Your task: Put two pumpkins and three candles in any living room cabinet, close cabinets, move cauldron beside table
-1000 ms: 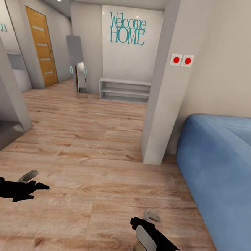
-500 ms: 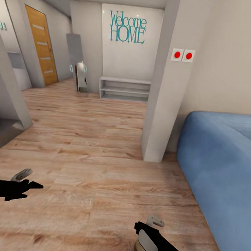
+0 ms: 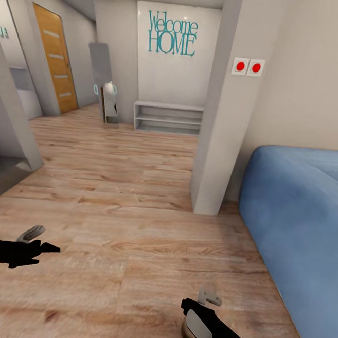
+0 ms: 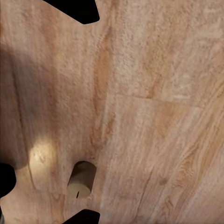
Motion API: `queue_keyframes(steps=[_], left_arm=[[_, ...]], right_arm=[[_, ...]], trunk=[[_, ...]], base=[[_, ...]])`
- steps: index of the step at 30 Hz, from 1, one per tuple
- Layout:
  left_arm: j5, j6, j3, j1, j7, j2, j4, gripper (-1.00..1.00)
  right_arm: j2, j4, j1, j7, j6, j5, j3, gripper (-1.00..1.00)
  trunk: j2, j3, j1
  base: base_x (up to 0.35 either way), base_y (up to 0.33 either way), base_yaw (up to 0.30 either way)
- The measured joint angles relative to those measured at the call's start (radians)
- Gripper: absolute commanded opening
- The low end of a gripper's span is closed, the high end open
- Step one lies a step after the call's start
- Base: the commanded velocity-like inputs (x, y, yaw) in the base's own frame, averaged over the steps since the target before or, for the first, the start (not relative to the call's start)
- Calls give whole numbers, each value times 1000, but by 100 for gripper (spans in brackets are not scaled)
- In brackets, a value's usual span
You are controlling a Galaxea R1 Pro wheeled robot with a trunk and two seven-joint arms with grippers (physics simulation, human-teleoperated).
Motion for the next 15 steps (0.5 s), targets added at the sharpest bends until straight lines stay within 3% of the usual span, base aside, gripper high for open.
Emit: queue_keyframes(steps=[4, 6, 7, 8, 10, 11, 13, 15], left_arm=[[-1, 1, 0, 1, -84, 14, 4, 100], [-6, 0, 0, 2, -208, 55, 3, 100], [-9, -1, 0, 2, -238, 65, 3, 100], [-14, -1, -1, 4, -322, 94, 5, 100], [-21, -3, -4, 17, -425, 140, 7, 100], [-23, -4, -5, 22, -447, 152, 7, 100], [-25, -4, -9, 37, -531, 203, 4, 100], [-28, -5, -21, 43, -578, 228, 4, 100]], right_arm=[[0, 1, 0, 0, -1, 0, 0, 100], [1, 1, 0, 0, -1, 1, 0, 100], [1, 1, 0, 0, -1, 1, 0, 100], [1, 1, 0, 0, -1, 1, 0, 100], [1, 1, 0, 0, -2, 2, 0, 100], [1, 1, 0, 0, -2, 2, 1, 100], [1, 1, 0, 0, -2, 3, 1, 100], [1, 1, 0, 0, -3, 3, 1, 100]], trunk=[[-1, -15, 2], [-1, -23, 3], [-2, -27, 3], [-2, -31, 3], [-2, -39, 4], [-3, -43, 5], [-3, -50, 6], [-4, -58, 7]], base=[[0, 0, 0], [0, 0, 0], [0, 0, 0], [0, 0, 0], [0, 0, 0], [0, 0, 0], [0, 0, 0], [0, 0, 0]])
